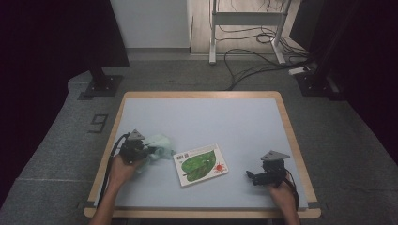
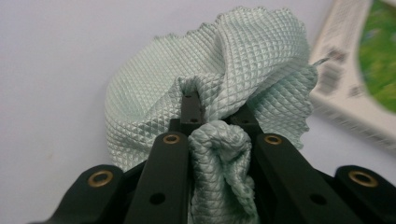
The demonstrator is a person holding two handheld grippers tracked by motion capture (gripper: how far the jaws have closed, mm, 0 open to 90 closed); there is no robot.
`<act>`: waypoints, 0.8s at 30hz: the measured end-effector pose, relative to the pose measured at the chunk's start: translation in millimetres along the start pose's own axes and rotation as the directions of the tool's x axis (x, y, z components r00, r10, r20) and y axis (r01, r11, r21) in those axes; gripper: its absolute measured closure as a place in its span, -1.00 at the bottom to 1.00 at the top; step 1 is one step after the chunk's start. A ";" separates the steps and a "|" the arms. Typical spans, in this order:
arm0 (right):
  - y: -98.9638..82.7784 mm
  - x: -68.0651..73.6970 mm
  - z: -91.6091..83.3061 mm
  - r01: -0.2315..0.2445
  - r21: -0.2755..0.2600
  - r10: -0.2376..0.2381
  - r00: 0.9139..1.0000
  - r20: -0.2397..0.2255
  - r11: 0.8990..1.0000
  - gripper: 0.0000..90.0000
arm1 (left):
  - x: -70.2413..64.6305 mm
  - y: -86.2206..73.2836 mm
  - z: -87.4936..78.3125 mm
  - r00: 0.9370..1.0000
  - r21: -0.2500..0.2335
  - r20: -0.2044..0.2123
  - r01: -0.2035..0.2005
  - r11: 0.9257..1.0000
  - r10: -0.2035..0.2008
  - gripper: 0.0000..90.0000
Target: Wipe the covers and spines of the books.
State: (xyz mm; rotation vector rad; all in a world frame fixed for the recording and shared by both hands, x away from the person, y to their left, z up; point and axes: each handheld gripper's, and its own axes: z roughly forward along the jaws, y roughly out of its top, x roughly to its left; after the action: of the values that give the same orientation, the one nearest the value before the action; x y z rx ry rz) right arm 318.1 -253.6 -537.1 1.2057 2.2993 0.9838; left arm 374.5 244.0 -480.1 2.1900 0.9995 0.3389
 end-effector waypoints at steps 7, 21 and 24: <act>0.0 0.0 0.0 -0.001 0.000 0.001 1.000 -0.001 1.000 -1.00 | -23.4 14.7 2.2 0.997 -0.026 0.064 -0.048 0.998 0.050 0.76; -0.1 0.0 0.0 -0.001 0.000 0.001 1.000 0.000 1.000 -1.00 | -64.5 18.7 43.1 0.982 0.048 0.088 -0.170 0.984 0.165 0.73; -0.1 -0.1 0.0 -0.001 0.000 0.001 1.000 0.000 1.000 -1.00 | -67.4 23.1 46.2 0.981 0.050 0.092 -0.177 0.983 0.172 0.73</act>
State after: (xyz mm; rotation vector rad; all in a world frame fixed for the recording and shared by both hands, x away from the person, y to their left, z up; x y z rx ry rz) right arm 318.1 -253.7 -537.1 1.2069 2.2990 0.9849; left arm 365.0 160.9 -494.5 2.3310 0.7805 0.2944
